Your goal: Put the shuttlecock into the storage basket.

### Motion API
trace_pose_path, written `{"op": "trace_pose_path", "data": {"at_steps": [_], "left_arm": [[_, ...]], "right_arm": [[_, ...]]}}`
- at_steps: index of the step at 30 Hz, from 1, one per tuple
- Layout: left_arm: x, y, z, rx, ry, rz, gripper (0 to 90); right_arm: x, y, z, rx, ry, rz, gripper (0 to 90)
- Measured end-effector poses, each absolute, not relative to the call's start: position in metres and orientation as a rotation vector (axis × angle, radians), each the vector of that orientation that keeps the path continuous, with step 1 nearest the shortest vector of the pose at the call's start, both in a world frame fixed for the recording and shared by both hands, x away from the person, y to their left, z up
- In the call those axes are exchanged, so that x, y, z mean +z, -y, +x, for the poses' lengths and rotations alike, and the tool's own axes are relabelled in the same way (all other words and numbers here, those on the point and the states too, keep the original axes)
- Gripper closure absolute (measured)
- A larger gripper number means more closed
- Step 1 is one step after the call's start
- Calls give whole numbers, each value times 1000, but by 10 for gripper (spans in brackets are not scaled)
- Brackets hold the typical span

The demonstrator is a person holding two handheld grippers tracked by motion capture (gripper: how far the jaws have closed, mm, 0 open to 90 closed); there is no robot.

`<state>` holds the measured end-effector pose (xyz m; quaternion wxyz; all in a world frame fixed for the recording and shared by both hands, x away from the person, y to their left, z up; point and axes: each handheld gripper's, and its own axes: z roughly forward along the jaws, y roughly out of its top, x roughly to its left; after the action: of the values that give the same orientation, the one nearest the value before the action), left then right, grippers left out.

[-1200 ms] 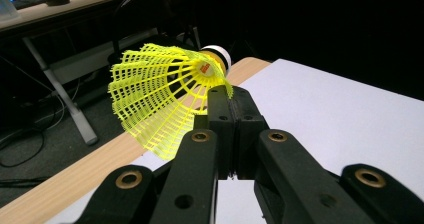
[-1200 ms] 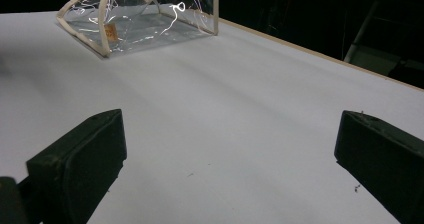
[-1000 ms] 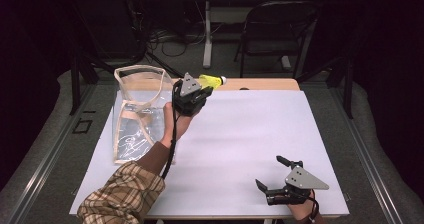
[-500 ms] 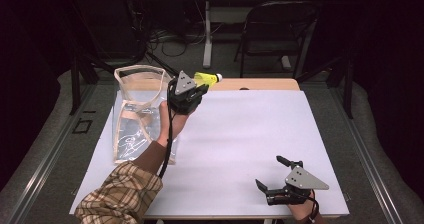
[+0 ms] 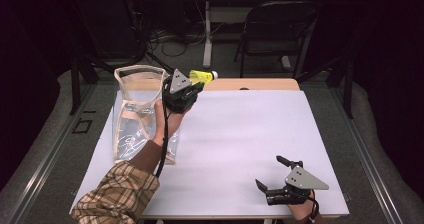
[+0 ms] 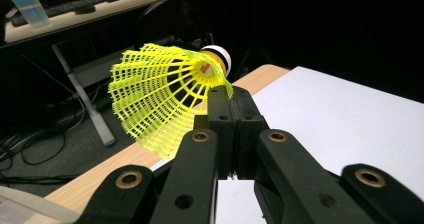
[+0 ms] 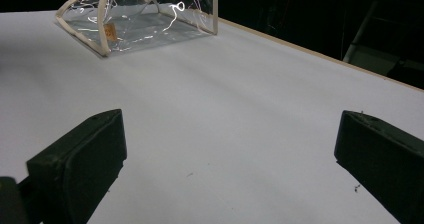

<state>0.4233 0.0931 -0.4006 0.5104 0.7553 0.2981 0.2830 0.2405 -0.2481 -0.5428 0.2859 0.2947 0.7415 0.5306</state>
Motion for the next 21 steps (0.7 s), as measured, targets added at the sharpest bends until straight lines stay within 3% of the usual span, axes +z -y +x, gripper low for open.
{"op": "trace_pose_path", "data": {"at_steps": [21], "left_arm": [[-396,-110,424,706,-746,1793,894]], "right_arm": [[-543,248,241,1416,-1983,787,0]]}}
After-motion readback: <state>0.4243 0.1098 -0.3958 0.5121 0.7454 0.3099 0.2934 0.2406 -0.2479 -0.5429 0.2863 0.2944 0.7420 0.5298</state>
